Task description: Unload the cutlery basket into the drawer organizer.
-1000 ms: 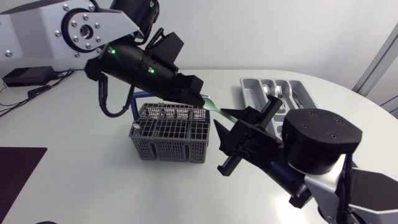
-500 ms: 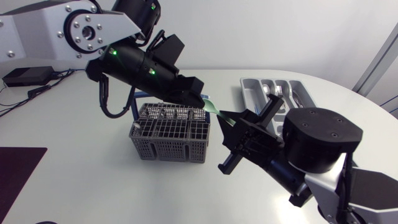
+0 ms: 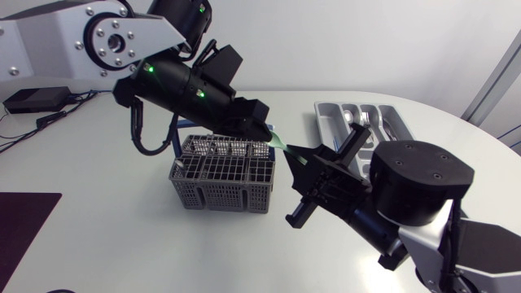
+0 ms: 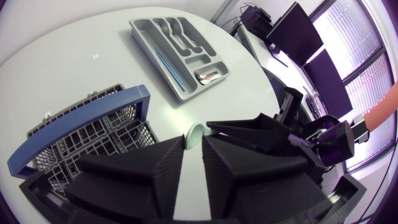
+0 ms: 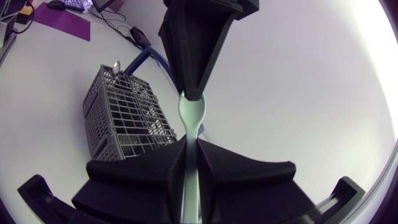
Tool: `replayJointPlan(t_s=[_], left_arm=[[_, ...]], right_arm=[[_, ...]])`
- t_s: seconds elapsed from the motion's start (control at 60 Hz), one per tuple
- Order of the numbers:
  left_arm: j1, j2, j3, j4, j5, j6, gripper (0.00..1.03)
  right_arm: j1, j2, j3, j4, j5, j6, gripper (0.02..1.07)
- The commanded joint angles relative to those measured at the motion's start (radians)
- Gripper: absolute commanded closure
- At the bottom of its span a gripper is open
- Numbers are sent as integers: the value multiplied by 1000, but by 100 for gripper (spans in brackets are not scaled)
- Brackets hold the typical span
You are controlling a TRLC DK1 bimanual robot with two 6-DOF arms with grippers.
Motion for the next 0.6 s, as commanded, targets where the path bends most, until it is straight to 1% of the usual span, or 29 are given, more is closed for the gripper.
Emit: replayJointPlan(t_s=[0.0,0.033,0.167,0.217,0.3,0.333,0.383,0.433,0.45,0.517,0.583], left_arm=[[19,-42,27,7,16,-16,34],[30,-46,41,7,16,-8,30],[109,-63,99,3,14,42,19],[142,-66,121,-7,14,73,17],[205,-69,157,-39,10,173,15],[237,-74,164,-48,8,234,14],[254,-73,170,-91,3,348,14],[280,-82,156,-99,-33,464,14],[287,-83,151,-99,-33,487,14],[298,-108,99,-154,-36,704,14],[313,-155,13,-151,-66,877,14]], right_arm=[[0,-24,-17,-3,-3,-20,97],[-3,-36,-22,-7,-11,-21,97],[-63,-119,-51,-75,-80,-20,97],[-95,-149,-62,-102,-114,-20,97],[-181,-211,-82,-168,-209,-15,97],[-230,-240,-86,-213,-264,-12,97],[-293,-274,-88,-268,-339,-6,97],[-370,-307,-86,-331,-422,-5,97],[-396,-317,-85,-351,-457,-6,97],[-506,-340,-77,-412,-566,-11,97],[-606,-344,-66,-469,-666,-37,97]])
